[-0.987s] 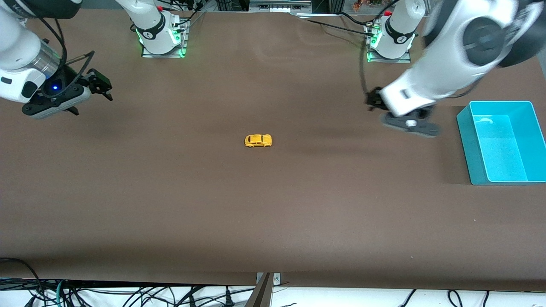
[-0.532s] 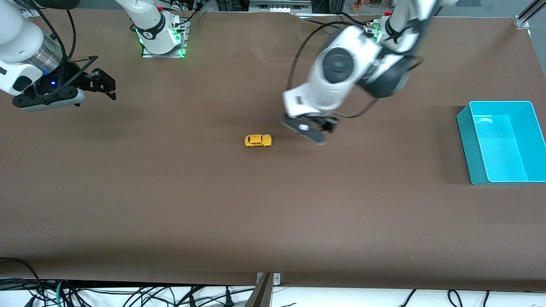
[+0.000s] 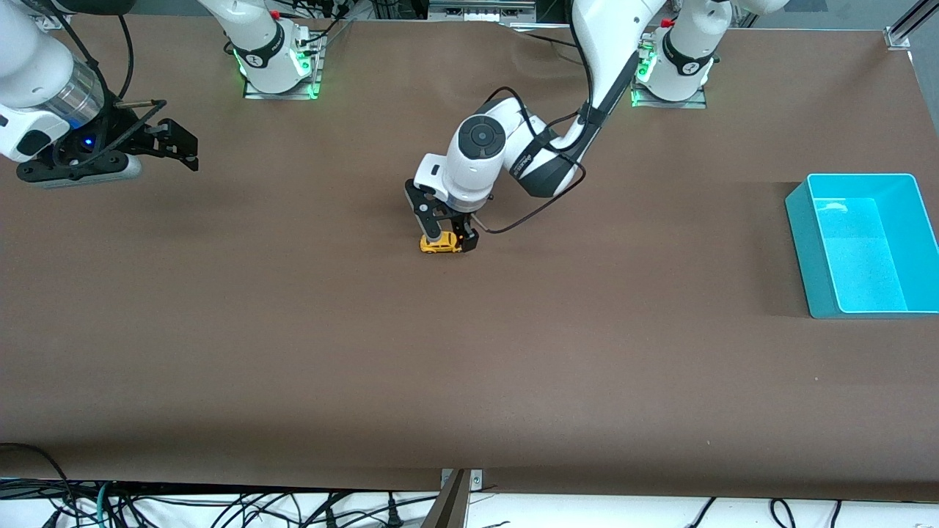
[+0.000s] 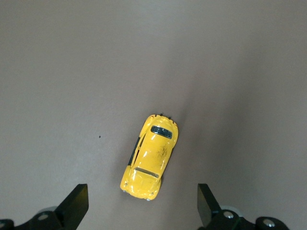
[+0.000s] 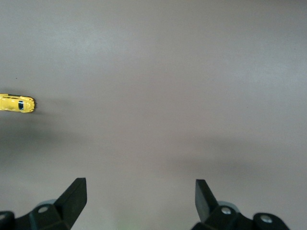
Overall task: Wind and store yellow beetle car
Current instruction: 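Close the left gripper on the yellow car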
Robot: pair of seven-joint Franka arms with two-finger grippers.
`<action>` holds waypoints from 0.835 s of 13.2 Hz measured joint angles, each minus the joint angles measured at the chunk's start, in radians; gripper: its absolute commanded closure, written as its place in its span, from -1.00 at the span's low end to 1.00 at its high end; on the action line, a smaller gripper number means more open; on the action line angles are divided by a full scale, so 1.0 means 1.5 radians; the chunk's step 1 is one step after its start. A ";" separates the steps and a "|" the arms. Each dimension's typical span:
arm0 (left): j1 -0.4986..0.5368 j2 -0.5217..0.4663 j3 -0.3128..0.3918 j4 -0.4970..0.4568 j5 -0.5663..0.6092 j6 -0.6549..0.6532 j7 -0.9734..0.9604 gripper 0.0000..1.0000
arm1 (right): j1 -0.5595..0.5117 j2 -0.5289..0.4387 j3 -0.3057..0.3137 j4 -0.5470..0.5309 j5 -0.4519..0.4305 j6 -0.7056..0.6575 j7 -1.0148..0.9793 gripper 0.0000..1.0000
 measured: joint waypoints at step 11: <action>-0.008 0.085 0.000 0.009 0.000 0.066 0.068 -0.99 | -0.005 0.012 -0.007 0.002 0.000 0.000 0.006 -1.00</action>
